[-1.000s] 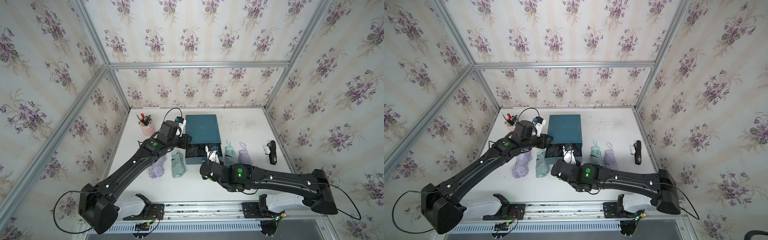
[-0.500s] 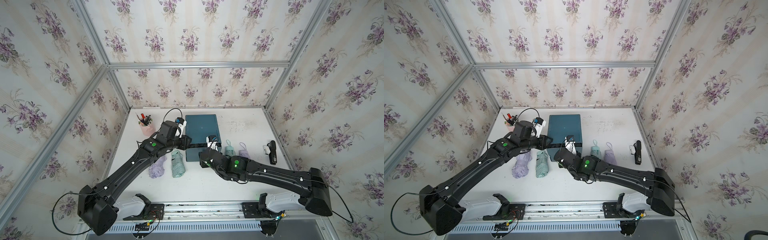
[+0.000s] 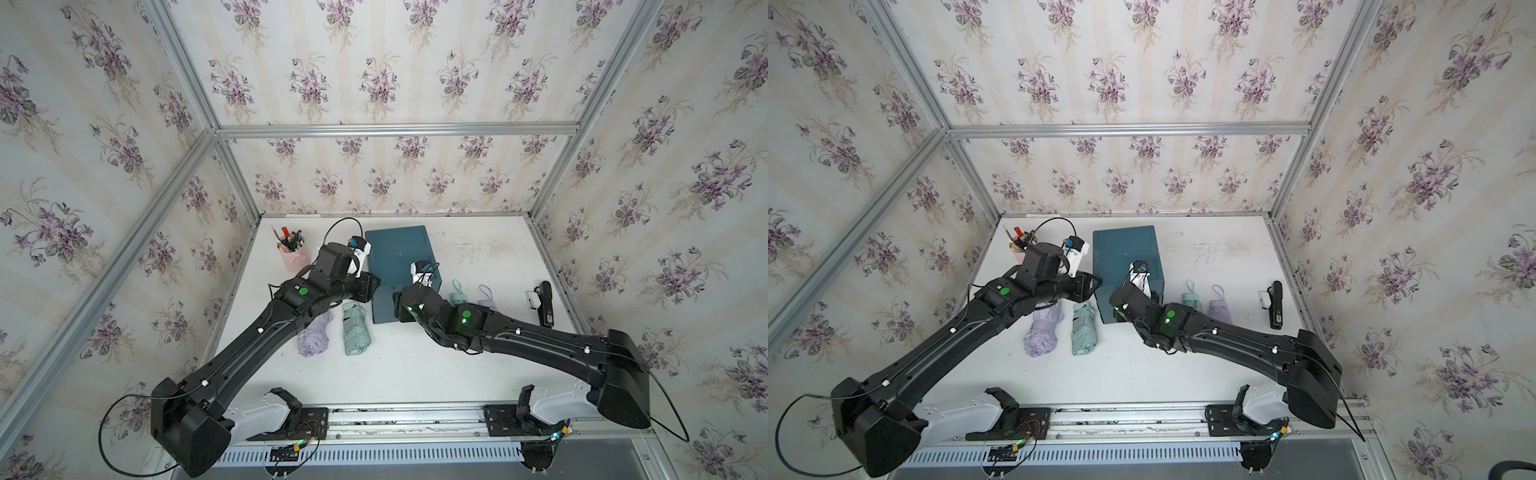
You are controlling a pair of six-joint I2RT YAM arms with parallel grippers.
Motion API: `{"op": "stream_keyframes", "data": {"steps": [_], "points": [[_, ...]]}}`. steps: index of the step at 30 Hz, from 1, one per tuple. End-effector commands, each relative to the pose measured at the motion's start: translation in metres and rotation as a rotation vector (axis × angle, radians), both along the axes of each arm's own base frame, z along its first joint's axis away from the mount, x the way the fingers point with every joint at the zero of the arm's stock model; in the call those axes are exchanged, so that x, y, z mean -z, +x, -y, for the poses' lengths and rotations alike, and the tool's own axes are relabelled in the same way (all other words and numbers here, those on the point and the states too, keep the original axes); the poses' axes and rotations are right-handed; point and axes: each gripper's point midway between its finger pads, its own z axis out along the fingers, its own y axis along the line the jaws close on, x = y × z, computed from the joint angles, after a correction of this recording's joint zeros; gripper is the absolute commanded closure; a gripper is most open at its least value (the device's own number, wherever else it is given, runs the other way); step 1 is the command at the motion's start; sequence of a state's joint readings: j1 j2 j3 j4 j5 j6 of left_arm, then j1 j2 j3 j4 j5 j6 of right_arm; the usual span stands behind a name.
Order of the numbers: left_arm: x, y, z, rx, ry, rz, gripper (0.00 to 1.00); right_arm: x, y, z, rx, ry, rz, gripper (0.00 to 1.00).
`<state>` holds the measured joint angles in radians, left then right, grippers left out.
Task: Place the umbrella in the drawer by color
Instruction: Close the drawer in the storage box.
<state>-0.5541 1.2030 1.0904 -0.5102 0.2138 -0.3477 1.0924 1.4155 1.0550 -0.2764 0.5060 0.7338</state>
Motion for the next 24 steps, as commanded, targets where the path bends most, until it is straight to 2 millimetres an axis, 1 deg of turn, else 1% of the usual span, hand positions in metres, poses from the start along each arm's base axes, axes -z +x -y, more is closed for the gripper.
{"op": "stream_keyframes", "data": {"steps": [1,4,5,6,7,8,9,11,12,16,20,22,24], "points": [[0.027,-0.024,-0.011,0.035,0.082,-0.115,0.56,-0.009,0.009,-0.001,0.032,0.021,0.044,0.34],[0.027,-0.023,-0.014,0.024,0.093,-0.106,0.53,-0.007,0.004,-0.002,0.015,0.026,0.031,0.37],[0.025,-0.022,-0.015,0.016,0.095,-0.102,0.49,-0.006,0.0,0.001,0.021,0.028,0.033,0.37],[0.024,-0.02,-0.017,-0.002,0.1,-0.1,0.46,-0.007,-0.005,0.005,0.026,0.039,0.039,0.37],[0.021,-0.018,-0.019,-0.021,0.102,-0.094,0.39,-0.008,-0.009,0.009,0.031,0.055,0.042,0.37],[0.018,-0.015,-0.021,-0.042,0.103,-0.083,0.35,-0.009,-0.013,0.015,0.036,0.083,0.044,0.37],[0.015,-0.011,-0.023,-0.066,0.101,-0.074,0.31,-0.008,-0.017,0.023,0.044,0.11,0.043,0.37],[0.009,-0.002,-0.028,-0.124,0.098,-0.062,0.27,-0.006,-0.024,0.032,0.038,0.176,0.038,0.36],[0.007,0.003,-0.028,-0.144,0.088,-0.06,0.25,-0.001,-0.028,0.036,0.028,0.213,0.025,0.36],[0.006,0.019,-0.018,-0.166,0.031,-0.073,0.24,0.016,-0.039,0.034,-0.057,0.356,-0.072,0.39],[0.019,0.026,-0.006,-0.139,0.013,-0.102,0.26,0.031,-0.04,0.027,-0.112,0.408,-0.14,0.43],[0.027,0.026,-0.002,-0.121,0.012,-0.123,0.32,0.036,-0.039,0.025,-0.123,0.431,-0.149,0.45],[0.034,0.024,-0.001,-0.115,0.021,-0.14,0.39,0.039,-0.038,0.021,-0.135,0.465,-0.156,0.47]]}}
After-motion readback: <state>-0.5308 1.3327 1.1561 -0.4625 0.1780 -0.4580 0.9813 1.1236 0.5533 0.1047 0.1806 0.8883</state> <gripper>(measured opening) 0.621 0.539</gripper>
